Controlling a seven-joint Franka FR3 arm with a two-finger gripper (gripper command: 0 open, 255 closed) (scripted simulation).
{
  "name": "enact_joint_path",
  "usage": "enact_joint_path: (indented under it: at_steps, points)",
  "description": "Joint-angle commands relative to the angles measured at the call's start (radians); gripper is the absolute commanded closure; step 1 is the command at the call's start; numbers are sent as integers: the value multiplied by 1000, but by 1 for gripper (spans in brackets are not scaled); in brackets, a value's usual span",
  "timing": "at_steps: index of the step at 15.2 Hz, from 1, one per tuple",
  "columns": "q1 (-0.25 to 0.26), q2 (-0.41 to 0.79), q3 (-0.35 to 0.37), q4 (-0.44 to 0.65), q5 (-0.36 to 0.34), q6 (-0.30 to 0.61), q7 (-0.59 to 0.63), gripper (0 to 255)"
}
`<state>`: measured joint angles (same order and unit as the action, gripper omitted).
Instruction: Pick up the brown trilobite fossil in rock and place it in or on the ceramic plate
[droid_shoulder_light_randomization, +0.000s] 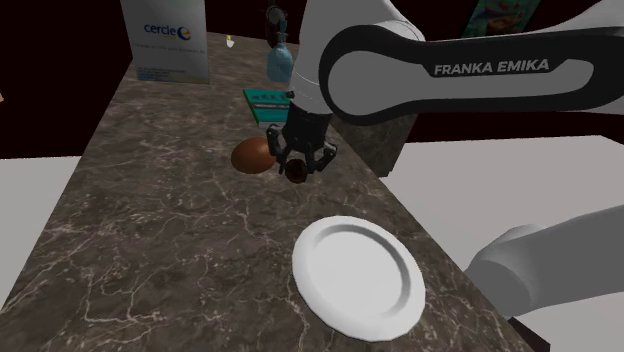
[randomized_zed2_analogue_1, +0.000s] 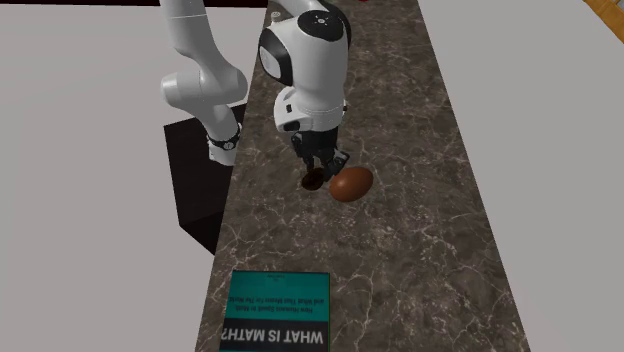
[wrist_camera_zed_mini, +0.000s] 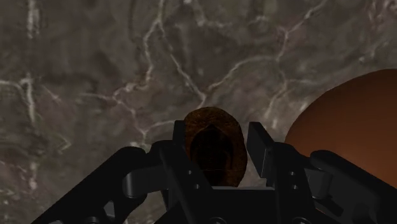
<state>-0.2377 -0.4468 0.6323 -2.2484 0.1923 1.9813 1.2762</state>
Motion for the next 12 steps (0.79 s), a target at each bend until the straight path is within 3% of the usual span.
enact_joint_path:
  at_steps: [1, 4, 12]
  points:
    - [-1, 7, 2, -6, 1, -3, -1, 255]
    - [1, 9, 7, -14, 2, 7, 4, 255]
    - [-1, -2, -16, 83, -6, -101, -1, 255]
